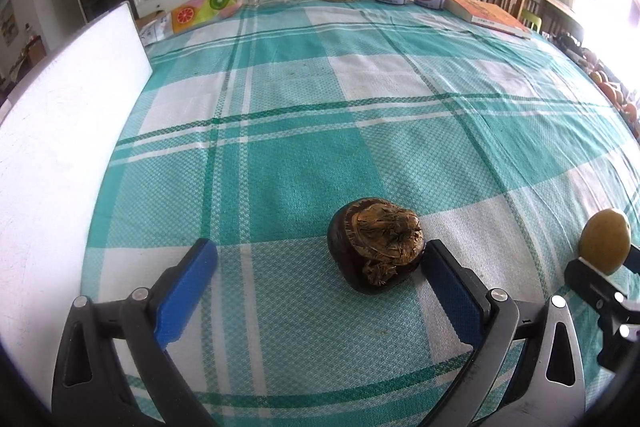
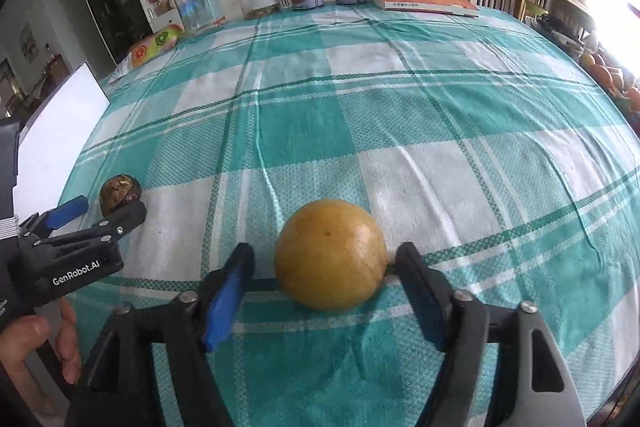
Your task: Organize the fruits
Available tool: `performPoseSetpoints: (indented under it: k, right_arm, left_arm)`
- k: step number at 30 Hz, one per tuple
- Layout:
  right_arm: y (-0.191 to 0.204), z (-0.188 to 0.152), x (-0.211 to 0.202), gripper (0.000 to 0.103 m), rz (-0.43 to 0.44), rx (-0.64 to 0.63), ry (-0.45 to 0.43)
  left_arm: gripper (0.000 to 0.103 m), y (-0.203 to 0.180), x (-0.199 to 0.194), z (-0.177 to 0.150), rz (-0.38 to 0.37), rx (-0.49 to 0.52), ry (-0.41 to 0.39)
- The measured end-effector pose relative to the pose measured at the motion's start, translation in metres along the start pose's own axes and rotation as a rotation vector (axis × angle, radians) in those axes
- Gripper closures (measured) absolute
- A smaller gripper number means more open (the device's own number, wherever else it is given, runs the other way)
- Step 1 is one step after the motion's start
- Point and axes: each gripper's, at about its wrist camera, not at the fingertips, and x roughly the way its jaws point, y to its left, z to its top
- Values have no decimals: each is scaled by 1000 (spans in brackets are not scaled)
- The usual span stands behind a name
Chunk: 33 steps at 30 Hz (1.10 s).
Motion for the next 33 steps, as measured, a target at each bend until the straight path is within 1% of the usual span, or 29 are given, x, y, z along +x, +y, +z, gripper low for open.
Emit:
performPoseSetpoints:
  k: [2,7,11,33]
  right_arm:
    - [7,-1,2,7,-35,-34,4]
    - [8,-1,3,4,-31,-39,7]
    - [14,-1,7,0,-48,-70,26]
    - [16,-1,8,0,-52,-74,28]
  left_arm:
    - [0,0,0,0,0,0,0]
    - [0,0,0,0,0,0,0]
    - [0,0,0,0,0,0,0]
    - [0,0,0,0,0,0,0]
